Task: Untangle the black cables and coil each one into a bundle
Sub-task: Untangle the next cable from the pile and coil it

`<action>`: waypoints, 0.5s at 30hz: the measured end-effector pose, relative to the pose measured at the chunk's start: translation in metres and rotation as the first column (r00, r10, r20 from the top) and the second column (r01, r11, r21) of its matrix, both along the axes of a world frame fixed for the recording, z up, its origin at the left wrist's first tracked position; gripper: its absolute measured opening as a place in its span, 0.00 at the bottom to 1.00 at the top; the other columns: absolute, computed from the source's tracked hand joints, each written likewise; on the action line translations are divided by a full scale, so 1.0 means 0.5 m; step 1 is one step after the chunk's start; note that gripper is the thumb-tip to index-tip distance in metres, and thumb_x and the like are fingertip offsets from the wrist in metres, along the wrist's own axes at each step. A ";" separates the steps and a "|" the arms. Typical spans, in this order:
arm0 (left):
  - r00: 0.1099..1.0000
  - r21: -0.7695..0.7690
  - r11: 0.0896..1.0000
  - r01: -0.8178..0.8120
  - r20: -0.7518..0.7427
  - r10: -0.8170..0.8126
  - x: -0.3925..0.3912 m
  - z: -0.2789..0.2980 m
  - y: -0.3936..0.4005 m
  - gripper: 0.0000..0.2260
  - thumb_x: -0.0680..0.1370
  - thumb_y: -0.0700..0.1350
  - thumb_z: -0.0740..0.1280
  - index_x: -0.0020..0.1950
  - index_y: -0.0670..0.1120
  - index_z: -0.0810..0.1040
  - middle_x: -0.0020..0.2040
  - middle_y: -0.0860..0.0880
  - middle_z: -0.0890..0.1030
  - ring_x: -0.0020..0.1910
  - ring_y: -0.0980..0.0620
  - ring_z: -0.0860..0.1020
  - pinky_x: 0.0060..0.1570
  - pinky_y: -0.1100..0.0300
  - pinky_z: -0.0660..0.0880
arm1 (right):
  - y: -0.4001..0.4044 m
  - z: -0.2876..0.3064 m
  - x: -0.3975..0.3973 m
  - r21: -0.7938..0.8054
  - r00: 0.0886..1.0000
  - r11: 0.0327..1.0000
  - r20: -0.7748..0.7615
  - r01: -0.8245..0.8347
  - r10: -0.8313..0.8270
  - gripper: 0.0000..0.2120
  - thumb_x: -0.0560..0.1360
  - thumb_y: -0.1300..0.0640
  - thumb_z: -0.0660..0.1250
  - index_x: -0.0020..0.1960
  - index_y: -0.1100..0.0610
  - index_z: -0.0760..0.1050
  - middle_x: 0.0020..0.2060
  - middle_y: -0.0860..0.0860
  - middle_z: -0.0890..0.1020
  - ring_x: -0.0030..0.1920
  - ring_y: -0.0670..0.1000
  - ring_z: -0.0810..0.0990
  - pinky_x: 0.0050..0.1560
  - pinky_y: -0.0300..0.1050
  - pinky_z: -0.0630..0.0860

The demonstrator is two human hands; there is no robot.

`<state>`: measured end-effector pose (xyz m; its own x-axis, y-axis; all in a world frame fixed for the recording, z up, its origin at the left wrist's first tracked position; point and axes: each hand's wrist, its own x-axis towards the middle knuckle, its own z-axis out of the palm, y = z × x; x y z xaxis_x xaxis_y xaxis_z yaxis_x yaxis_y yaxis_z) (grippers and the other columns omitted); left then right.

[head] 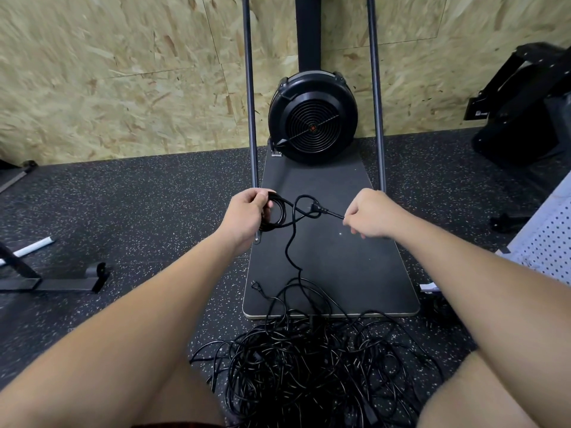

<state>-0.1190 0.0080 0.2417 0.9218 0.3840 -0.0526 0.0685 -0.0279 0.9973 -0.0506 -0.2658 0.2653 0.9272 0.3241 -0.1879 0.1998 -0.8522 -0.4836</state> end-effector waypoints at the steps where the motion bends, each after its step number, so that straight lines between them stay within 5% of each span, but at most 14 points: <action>1: 1.000 0.008 1.000 0.000 0.000 0.000 -0.001 0.001 -0.003 0.12 0.90 0.40 0.61 0.58 0.41 0.85 0.39 0.51 0.79 0.35 0.54 0.73 0.37 0.61 0.73 | 0.002 -0.004 0.000 -0.006 1.000 1.000 0.006 -0.012 0.012 0.12 0.74 0.61 0.65 0.36 0.57 0.86 0.26 0.53 0.84 0.27 0.54 0.74 0.32 0.44 0.76; 6: 0.977 0.110 0.975 0.191 0.073 -0.199 -0.013 0.016 -0.020 0.12 0.90 0.43 0.63 0.61 0.43 0.86 0.44 0.48 0.80 0.43 0.50 0.75 0.47 0.58 0.75 | 0.012 -0.004 -0.003 0.057 0.999 0.998 0.037 -0.030 0.028 0.16 0.81 0.56 0.65 0.38 0.58 0.86 0.31 0.50 0.87 0.28 0.51 0.77 0.36 0.50 0.82; 11: 0.905 0.274 0.891 0.362 0.126 -0.406 -0.037 0.039 -0.071 0.10 0.89 0.40 0.64 0.64 0.41 0.85 0.48 0.49 0.84 0.49 0.53 0.80 0.58 0.59 0.78 | 0.031 -0.001 -0.011 0.435 0.970 0.884 -0.233 0.169 -0.071 0.36 0.85 0.32 0.59 0.50 0.66 0.84 0.37 0.56 0.89 0.41 0.57 0.91 0.47 0.53 0.83; 15: 0.869 0.375 0.825 0.423 0.091 -0.487 -0.045 0.048 -0.090 0.10 0.88 0.38 0.65 0.65 0.41 0.85 0.49 0.54 0.87 0.49 0.57 0.83 0.57 0.63 0.78 | 0.016 0.004 -0.015 0.234 0.984 0.961 -0.127 0.150 -0.122 0.40 0.76 0.25 0.67 0.41 0.64 0.85 0.32 0.54 0.88 0.34 0.54 0.89 0.47 0.50 0.86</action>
